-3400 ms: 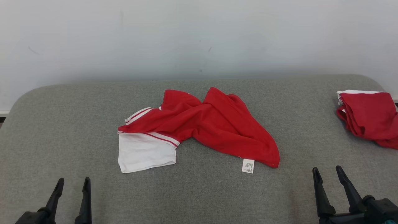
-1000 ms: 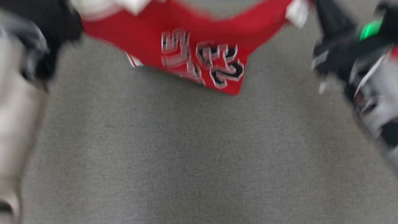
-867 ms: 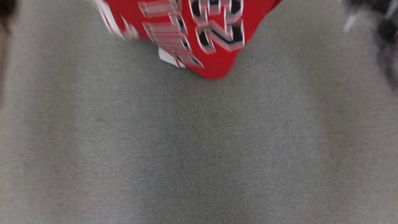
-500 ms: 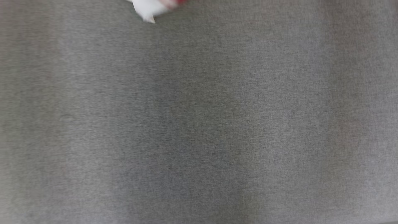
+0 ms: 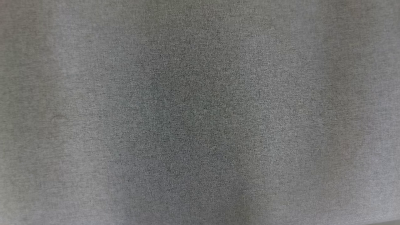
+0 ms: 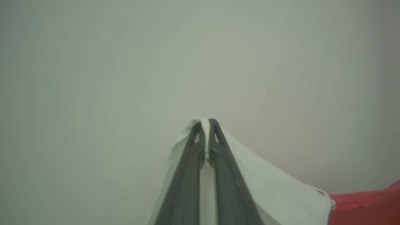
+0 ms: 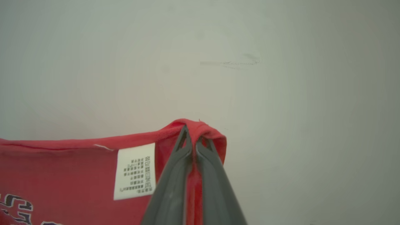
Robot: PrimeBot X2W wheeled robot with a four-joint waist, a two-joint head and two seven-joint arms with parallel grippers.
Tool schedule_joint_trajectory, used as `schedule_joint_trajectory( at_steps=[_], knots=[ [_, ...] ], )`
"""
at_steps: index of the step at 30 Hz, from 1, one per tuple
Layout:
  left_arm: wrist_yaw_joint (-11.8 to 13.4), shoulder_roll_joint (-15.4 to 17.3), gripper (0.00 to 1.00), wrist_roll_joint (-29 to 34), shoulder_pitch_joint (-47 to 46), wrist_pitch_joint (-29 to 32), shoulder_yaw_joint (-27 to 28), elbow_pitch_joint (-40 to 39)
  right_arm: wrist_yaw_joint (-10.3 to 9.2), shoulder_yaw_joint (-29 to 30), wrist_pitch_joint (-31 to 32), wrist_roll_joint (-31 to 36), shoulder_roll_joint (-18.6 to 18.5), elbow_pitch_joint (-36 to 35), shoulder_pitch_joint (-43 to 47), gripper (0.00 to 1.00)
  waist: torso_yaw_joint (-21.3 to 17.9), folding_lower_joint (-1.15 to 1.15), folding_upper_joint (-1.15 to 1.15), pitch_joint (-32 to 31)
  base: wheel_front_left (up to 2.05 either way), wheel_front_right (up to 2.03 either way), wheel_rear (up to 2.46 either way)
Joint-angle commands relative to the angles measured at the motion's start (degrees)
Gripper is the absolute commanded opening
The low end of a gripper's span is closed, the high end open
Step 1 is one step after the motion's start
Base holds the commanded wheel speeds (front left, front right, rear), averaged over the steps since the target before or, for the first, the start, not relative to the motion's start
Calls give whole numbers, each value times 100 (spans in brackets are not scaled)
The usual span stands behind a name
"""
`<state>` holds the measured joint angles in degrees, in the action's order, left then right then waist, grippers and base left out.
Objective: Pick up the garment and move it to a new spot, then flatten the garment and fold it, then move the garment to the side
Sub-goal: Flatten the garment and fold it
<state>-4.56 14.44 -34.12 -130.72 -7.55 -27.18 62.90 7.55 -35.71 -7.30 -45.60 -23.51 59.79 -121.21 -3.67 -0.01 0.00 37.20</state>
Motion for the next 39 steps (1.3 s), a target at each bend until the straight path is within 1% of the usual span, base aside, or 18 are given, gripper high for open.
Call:
schedule_joint_trajectory(
  at_steps=[1, 9, 15, 22, 25, 30, 34, 38, 39],
  knots=[
    [-56, -67, 0, 19, -68, -37, -49, 124, -15, -103, -17, 8, 51, 70, -104, 0, -12, 1, 0, 54, 0, 0, 0],
    [-138, -102, 0, 52, -189, -178, -158, 436, -15, -329, -90, -131, 86, 213, -194, 0, -17, 1, 0, 169, 0, 0, 0],
    [-191, -142, 0, -27, -280, -290, -163, 619, -15, -569, -123, -259, 21, 205, -143, 0, -19, 1, 0, 209, 0, 0, 0],
    [-217, -174, 0, -45, -327, -415, -219, 736, -15, -772, -197, -397, 0, 223, -201, 0, -27, 1, 0, 215, 0, 0, 0],
    [-146, -171, 0, -40, -294, -569, -206, 746, -15, -829, -244, -460, 3, 247, -213, 0, -12, 1, 0, 223, 0, 0, 0],
    [-179, -245, 0, -73, -19, -673, -225, 771, -15, -950, -304, -612, -32, 204, -52, 0, 75, 1, 0, 238, 0, 0, 0],
    [-215, -207, 0, -229, 222, -725, -112, 695, -15, -1083, -353, -744, -147, 43, 135, 0, 151, 1, 0, 197, 0, 0, 0],
    [-266, -234, 0, -379, 691, -762, -31, 411, -15, -1179, -417, -1092, -288, -266, 597, 0, 220, 1, 0, 47, 0, 0, 0],
    [-280, -221, 0, -331, 880, -761, -107, 328, -15, -1211, -443, -1158, -331, -366, 746, 0, 223, 1, 0, -3, 0, 0, 0]
  ],
)
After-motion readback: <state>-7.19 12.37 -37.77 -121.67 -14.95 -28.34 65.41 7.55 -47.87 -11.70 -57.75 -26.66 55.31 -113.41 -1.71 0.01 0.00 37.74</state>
